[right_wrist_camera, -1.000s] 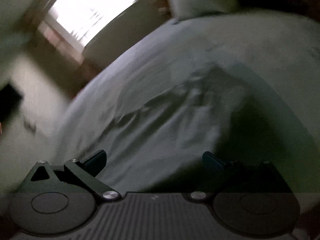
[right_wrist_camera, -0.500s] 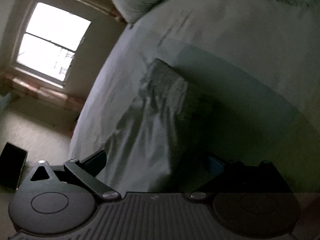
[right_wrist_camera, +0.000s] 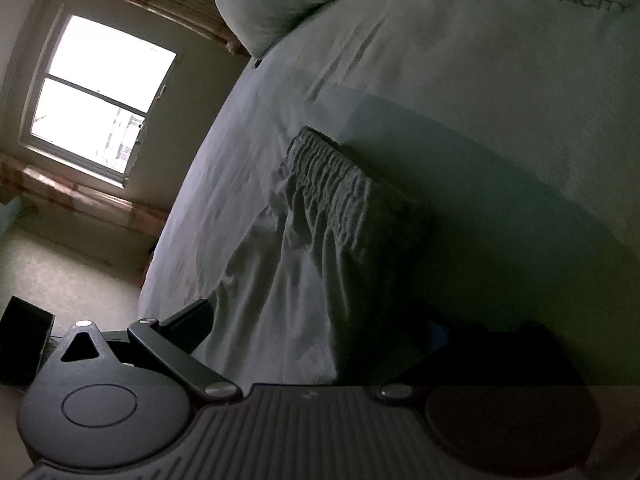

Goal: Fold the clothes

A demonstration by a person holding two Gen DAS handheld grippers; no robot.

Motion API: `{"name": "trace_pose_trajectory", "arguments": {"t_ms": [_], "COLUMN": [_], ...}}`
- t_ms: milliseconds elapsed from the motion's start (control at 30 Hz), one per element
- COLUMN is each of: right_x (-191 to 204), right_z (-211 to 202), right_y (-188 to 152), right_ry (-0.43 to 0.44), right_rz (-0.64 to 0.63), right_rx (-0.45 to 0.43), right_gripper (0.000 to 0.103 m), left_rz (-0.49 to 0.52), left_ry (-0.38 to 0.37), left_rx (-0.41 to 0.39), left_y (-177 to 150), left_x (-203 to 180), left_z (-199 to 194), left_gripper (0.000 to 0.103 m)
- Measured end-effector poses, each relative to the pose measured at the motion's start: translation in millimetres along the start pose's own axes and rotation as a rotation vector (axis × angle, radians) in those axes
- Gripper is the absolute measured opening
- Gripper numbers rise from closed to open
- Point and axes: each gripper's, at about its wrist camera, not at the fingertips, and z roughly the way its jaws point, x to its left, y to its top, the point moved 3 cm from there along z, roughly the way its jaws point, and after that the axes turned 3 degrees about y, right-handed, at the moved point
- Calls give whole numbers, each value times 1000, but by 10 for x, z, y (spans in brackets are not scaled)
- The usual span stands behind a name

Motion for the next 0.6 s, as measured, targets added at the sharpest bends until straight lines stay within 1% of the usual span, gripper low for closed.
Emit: {"name": "trace_pose_trajectory", "arguments": {"t_ms": [100, 233, 433, 600], "right_x": [-13, -35, 48, 76], "right_z": [15, 19, 81, 195], "right_y": [32, 28, -139, -117], "right_ry": [3, 21, -5, -17], "right_rz": [-7, -24, -184, -237], "right_rx": [-21, -70, -160, -208], "right_gripper": [103, 103, 103, 103], "left_rz": [-5, -7, -27, -24], "left_ry": [4, 19, 23, 15], "left_rx": [1, 10, 6, 2], "left_y": [-4, -6, -28, -53], "left_x": [2, -4, -10, -6], "left_z": [5, 18, 8, -22], "left_gripper": [99, 99, 99, 99]}}
